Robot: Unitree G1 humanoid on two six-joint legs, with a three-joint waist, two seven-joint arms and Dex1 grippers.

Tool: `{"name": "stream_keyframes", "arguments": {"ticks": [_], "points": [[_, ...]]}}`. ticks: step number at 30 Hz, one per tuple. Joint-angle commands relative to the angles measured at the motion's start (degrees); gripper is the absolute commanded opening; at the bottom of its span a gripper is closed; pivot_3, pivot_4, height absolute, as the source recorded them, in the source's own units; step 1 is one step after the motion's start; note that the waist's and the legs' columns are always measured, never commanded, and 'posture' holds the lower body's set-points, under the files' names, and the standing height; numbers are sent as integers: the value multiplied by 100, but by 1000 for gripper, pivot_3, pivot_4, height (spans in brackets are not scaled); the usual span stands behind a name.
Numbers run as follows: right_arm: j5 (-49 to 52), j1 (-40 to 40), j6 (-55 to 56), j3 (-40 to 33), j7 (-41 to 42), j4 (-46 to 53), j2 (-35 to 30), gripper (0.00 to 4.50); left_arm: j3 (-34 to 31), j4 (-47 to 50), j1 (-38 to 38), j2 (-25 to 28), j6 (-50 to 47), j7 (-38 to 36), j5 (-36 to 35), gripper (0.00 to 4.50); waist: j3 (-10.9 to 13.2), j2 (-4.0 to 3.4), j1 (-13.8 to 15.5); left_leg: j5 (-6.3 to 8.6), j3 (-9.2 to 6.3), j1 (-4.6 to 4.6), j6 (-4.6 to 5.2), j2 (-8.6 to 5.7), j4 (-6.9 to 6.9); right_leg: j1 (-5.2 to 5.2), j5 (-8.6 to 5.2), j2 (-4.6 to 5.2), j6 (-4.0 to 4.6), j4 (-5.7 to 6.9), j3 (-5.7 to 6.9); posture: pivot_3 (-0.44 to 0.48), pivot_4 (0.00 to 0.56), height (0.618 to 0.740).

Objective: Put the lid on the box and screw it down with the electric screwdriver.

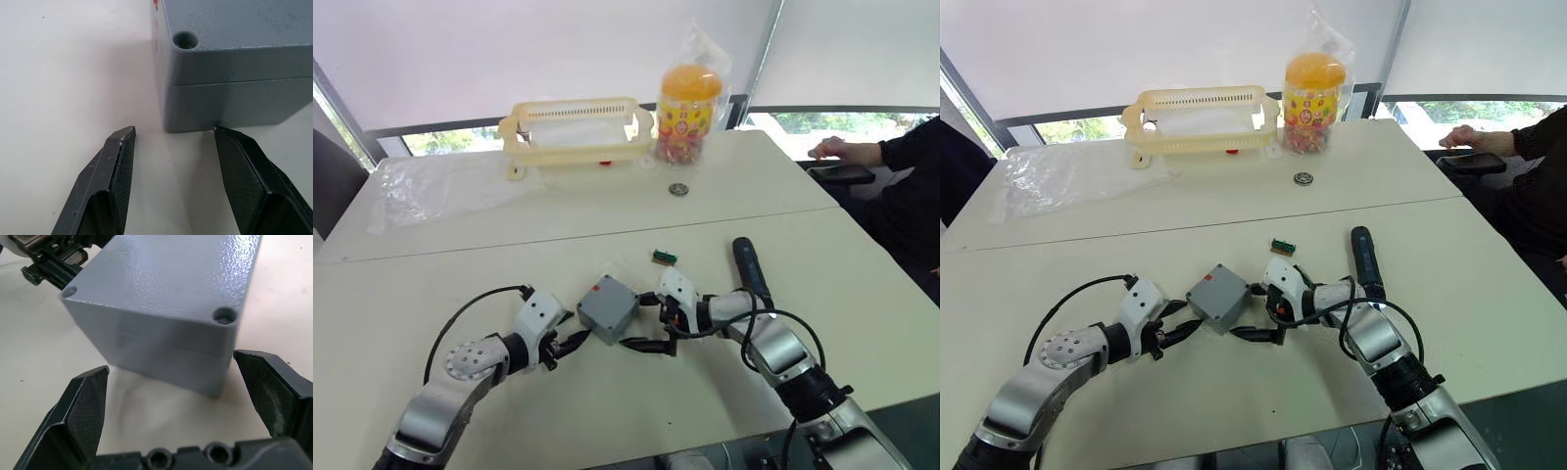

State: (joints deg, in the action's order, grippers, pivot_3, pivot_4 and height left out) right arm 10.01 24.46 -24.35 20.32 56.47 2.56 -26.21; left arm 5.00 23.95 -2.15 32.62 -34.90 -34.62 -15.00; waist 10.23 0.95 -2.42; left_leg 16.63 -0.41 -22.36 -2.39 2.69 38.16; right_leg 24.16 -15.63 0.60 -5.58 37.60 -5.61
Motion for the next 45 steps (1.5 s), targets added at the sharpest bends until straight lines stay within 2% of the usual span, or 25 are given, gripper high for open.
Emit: {"name": "stream_keyframes", "arguments": {"ticks": [1, 12, 23, 35, 42, 45], "points": [[140, -262, -253, 112, -7, 784, -1, 4449, 22, -19, -264, 10, 22, 102, 155, 2569, 0, 0, 4, 0, 0, 0, 0, 0, 0, 0, 0, 0, 0, 0, 0, 0, 150, 740], [209, -664, -909, 38, -290, 1521, 6, 4449, 79, -113, -619, -57, -15, 75, 201, 2569, 0, 0, -6, 0, 0, 1, 0, -1, 0, 0, 0, -1, 0, 1, 0, 0, 150, 740], [178, -629, -927, -50, -403, 1453, -9, 4449, -37, -38, -444, 72, -41, -184, 81, 2569, 0, 0, -8, 0, 0, 1, 0, -1, 0, 0, 0, -1, 0, 1, 0, 0, 150, 740], [208, -641, -923, -213, -442, 1478, -100, 4449, 138, 36, -466, 2, -11, -189, 152, 2569, -1, 0, -1, 0, 0, 1, 0, -2, 1, -1, 0, -1, 0, 1, 0, 0, 150, 740], [363, -754, -1075, -484, -486, 1713, -283, 4449, -8, -72, -512, 149, 67, -269, 168, 2569, -1, 0, 3, 0, 0, 1, -1, -2, 1, 0, 0, 0, 0, 1, 0, 0, 150, 740], [667, -859, -1416, -816, -456, 2158, -497, 4449, -374, -263, -598, 327, 85, -411, 31, 2569, 0, 0, 3, 0, 0, 0, 0, -2, 1, -1, 0, 0, 0, 1, 0, 0, 150, 740]]}}
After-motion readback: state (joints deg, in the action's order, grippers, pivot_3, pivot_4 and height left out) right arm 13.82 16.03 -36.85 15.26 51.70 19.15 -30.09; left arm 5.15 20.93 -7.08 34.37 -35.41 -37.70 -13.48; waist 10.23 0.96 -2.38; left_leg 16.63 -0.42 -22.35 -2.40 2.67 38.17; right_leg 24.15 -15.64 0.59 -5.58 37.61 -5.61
